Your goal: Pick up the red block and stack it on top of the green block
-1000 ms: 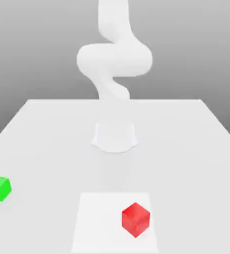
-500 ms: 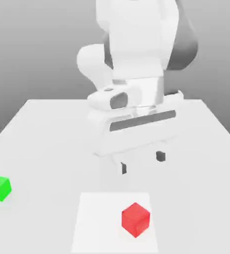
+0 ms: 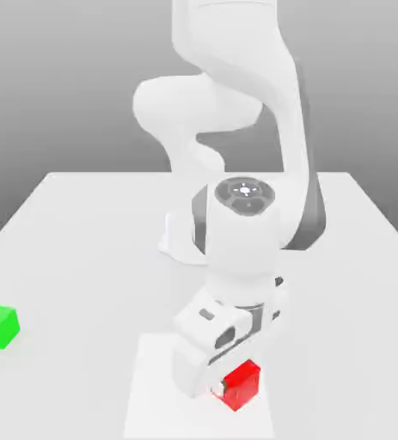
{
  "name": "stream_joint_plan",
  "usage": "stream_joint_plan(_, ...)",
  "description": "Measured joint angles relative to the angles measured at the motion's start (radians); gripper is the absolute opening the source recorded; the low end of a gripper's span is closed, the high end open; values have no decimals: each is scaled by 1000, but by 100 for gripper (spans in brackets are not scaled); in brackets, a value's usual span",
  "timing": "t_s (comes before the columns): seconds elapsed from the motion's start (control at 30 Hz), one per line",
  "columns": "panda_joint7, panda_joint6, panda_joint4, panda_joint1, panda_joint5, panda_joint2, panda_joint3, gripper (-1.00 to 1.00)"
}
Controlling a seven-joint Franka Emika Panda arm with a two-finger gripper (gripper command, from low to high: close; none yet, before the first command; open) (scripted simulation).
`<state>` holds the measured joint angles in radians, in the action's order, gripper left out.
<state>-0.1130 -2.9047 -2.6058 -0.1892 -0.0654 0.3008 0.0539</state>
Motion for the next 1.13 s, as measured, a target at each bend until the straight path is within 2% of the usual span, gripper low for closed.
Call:
stream_joint_plan(0.07, 0, -3, 0, 1, 0, 3, -1, -100)
stream_joint_plan(0.23, -27, 129, -23, -9, 37, -153, 17, -100)
stream_joint_plan(0.3, -32, 165, -22, 25, 39, -186, 55, -100)
stream_joint_plan(0.77, -47, 286, 51, 556, -1, -227, 415, -100)
stream_joint_plan(0.9, 13, 224, 63, 584, -86, -147, 393, -100)
stream_joint_plan(1.0, 73, 157, 69, 627, -170, -65, 336, -100)
stream_joint_plan(1.03, 88, 140, 70, 639, -191, -44, 321, 100)
stream_joint_plan(1.13, 88, 140, 70, 639, -191, -44, 321, 100)
